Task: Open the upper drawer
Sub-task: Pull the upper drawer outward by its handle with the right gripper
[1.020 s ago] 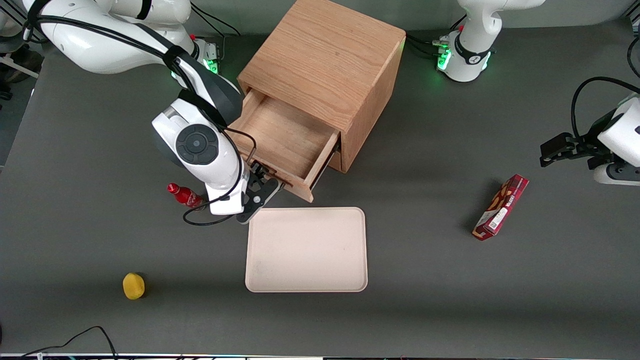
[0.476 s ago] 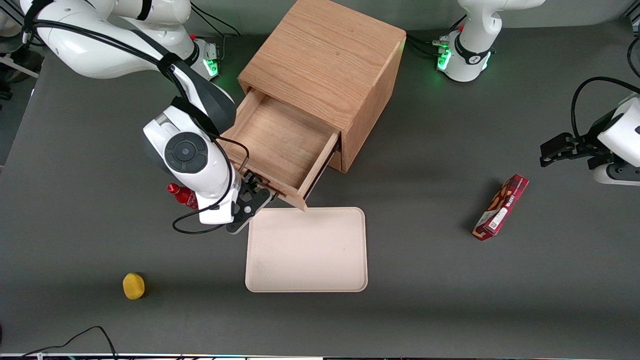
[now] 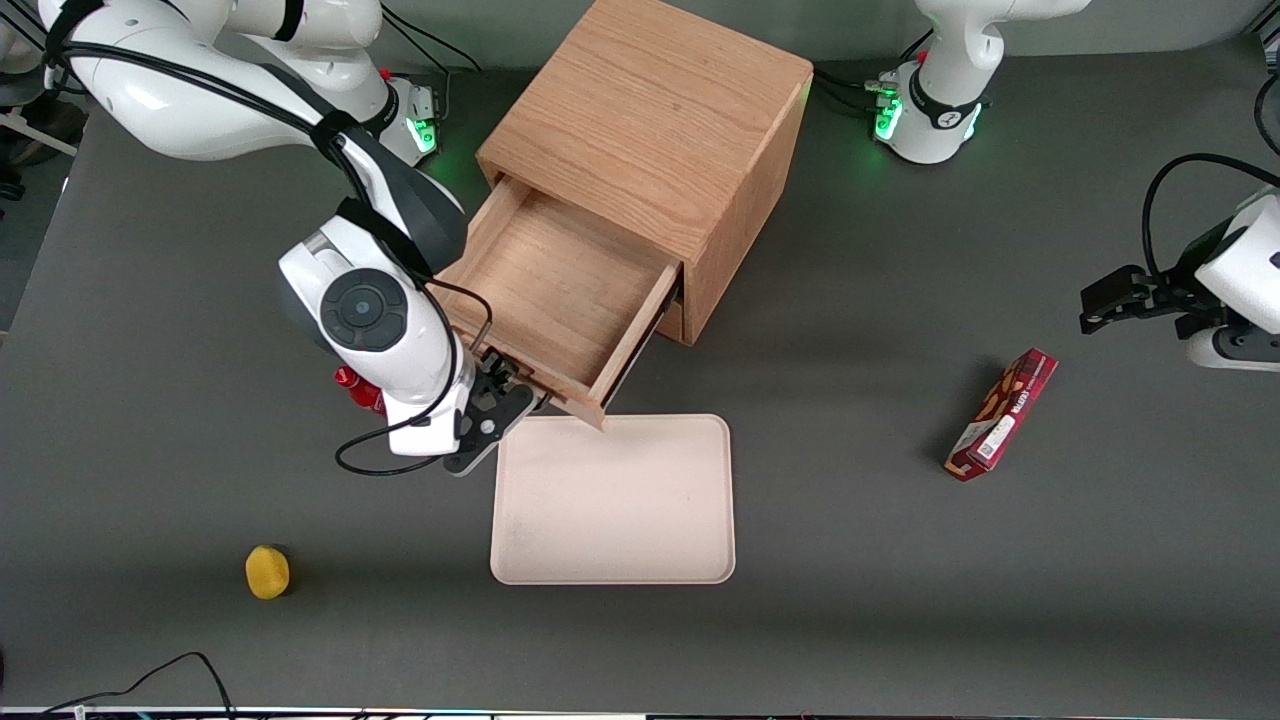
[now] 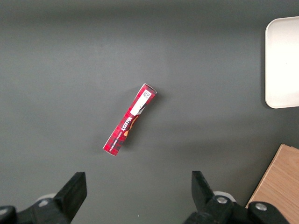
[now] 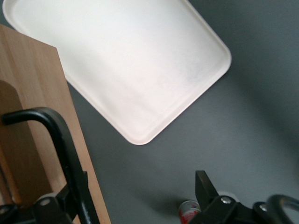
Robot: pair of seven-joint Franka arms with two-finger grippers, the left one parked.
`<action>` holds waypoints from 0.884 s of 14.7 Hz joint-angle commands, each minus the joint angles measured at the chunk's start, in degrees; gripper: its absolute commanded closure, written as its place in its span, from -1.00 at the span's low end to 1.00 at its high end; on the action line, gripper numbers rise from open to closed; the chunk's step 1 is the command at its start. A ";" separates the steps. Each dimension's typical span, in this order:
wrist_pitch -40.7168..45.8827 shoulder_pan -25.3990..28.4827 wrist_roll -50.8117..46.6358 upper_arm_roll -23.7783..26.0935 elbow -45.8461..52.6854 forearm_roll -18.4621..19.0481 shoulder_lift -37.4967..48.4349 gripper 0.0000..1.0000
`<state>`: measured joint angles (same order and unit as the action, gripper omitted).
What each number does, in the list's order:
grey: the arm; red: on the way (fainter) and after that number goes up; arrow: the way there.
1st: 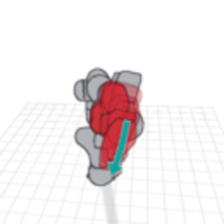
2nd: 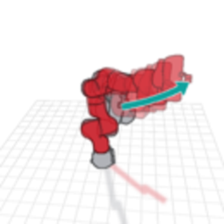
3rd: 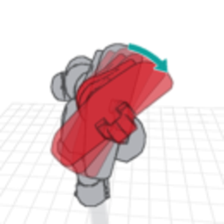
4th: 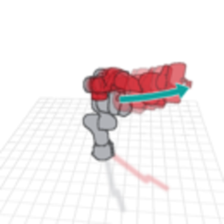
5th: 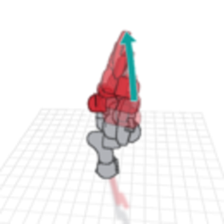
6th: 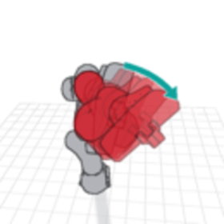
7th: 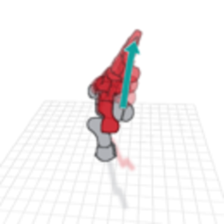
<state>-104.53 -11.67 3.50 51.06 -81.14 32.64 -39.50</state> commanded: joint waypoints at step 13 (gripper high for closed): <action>-0.07 1.48 1.95 -2.10 7.75 5.77 -3.56 -1.00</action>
<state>-103.89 -11.60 5.32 49.93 -77.48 34.08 -41.31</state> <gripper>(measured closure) 0.000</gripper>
